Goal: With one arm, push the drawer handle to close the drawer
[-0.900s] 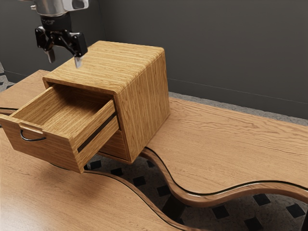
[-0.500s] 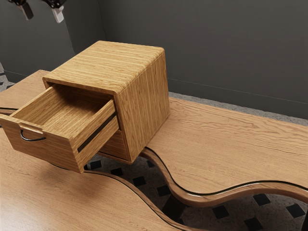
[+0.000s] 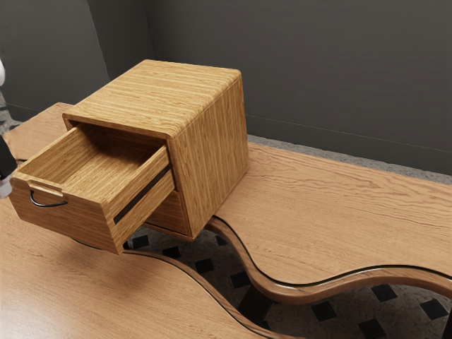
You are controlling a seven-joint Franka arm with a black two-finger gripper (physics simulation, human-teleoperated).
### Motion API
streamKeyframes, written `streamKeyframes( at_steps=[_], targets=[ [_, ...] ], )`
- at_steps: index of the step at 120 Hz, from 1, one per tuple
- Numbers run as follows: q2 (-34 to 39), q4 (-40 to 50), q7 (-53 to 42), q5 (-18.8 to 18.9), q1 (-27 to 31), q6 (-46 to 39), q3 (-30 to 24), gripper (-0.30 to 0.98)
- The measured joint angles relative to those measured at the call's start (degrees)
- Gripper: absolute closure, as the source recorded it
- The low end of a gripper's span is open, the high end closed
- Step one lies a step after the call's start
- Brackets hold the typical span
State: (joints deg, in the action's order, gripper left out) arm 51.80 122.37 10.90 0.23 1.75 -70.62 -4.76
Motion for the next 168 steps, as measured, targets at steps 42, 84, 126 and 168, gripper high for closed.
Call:
streamKeyframes(
  at_steps=[42,84,126,168],
  targets=[
    [11.43,19.47,0.91,-0.47,2.11,-6.14,1.65,0.00],
    [1.70,22.18,0.78,3.09,-4.74,-17.97,6.02,0.15],
    [-4.50,20.27,-3.88,11.49,-7.02,-26.34,14.42,0.65],
    [-11.15,20.14,-10.96,14.22,-7.71,-33.94,17.05,0.78]
  ],
)
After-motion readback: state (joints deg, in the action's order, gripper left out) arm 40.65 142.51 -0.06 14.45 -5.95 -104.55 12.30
